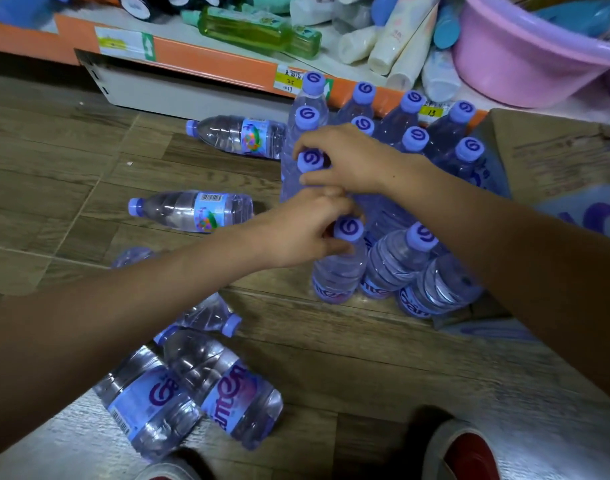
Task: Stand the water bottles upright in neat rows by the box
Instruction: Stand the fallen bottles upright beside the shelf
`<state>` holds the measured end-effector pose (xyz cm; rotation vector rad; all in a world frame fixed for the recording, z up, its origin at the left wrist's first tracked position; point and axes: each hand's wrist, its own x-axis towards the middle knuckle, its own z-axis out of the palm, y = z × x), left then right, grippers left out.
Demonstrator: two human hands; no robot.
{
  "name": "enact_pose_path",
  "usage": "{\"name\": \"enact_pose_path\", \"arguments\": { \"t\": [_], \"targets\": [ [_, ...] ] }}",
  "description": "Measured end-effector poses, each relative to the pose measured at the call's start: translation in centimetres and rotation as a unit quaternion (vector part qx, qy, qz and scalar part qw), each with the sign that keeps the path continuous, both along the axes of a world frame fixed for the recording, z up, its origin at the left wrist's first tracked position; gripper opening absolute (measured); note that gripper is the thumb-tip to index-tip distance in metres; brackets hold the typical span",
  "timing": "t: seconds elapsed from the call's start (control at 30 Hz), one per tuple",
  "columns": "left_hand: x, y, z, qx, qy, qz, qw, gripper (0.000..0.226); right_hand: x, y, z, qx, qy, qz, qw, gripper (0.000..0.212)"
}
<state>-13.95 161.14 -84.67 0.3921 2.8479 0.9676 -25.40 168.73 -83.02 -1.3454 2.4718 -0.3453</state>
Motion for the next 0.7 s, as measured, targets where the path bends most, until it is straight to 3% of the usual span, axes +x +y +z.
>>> {"name": "enact_pose_path", "arguments": {
  "t": [0.13, 0.27, 0.53, 0.7],
  "targets": [
    [-0.6, 1.5, -0.2, -0.024, -0.016, -0.042, 0.999, 0.042, -0.4, 0.1, 0.0, -0.012, -0.014, 0.005, 1.0, 0.037],
    [-0.4, 1.4, -0.6, -0.031, -0.005, -0.025, 0.999, 0.043, -0.5, -0.2, -0.1, -0.017, -0.012, 0.012, 1.0, 0.036],
    [0.1, 1.6, -1.3, 0.008, -0.002, 0.011, 1.0, 0.043, -0.2, -0.1, -0.1, -0.02, -0.009, 0.005, 1.0, 0.03],
    [0.7, 0.5, -2.2, 0.047, -0.008, 0.018, 0.999, 0.058, -0.2, -1.0, -0.1, 0.018, 0.021, 0.008, 1.0, 0.035]
  ]
}}
